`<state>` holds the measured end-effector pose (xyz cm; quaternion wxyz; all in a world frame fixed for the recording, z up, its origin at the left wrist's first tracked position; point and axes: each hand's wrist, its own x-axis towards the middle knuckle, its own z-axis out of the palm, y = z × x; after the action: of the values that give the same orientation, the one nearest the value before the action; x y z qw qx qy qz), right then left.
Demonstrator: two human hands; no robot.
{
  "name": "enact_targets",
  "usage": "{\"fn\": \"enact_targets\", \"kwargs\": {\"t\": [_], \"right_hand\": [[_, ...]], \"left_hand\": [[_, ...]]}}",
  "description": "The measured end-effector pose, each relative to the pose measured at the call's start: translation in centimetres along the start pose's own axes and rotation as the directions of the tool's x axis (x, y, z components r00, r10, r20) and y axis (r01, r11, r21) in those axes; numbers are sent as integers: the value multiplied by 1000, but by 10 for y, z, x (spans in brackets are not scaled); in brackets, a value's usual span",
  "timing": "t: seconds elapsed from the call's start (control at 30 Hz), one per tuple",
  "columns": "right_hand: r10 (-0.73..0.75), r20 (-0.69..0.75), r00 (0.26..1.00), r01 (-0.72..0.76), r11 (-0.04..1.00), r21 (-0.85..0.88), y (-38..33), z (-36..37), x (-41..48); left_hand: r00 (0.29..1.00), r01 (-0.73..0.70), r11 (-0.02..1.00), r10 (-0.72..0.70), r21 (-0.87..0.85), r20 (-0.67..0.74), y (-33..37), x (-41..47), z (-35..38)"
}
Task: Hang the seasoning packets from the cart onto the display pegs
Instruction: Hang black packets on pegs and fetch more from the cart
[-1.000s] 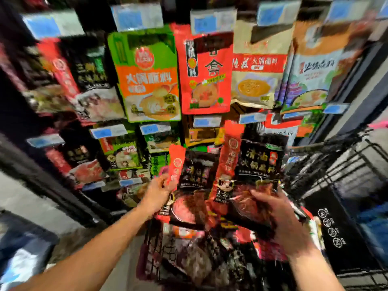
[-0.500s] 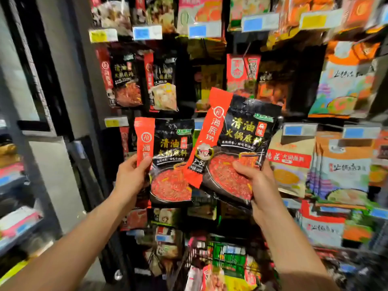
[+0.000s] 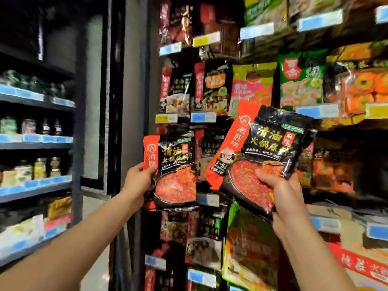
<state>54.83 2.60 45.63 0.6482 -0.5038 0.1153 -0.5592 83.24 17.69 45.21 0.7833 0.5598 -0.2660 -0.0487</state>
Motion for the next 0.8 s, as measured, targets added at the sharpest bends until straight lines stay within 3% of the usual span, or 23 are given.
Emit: {"fn": "enact_targets", "kwargs": {"t": [0.17, 0.37, 0.8], "right_hand": [[-36, 40, 999, 35, 999, 30, 19, 27, 30], [-50, 73, 996, 47, 998, 44, 46, 57, 58], [-132, 93, 987, 135, 990, -31, 63, 85, 92]], "left_hand": [[990, 138, 988, -138, 75, -5, -8, 65, -8], [996, 86, 992, -84, 92, -20, -27, 136, -13], [1000, 15, 998, -16, 63, 6, -2, 172, 18]]}}
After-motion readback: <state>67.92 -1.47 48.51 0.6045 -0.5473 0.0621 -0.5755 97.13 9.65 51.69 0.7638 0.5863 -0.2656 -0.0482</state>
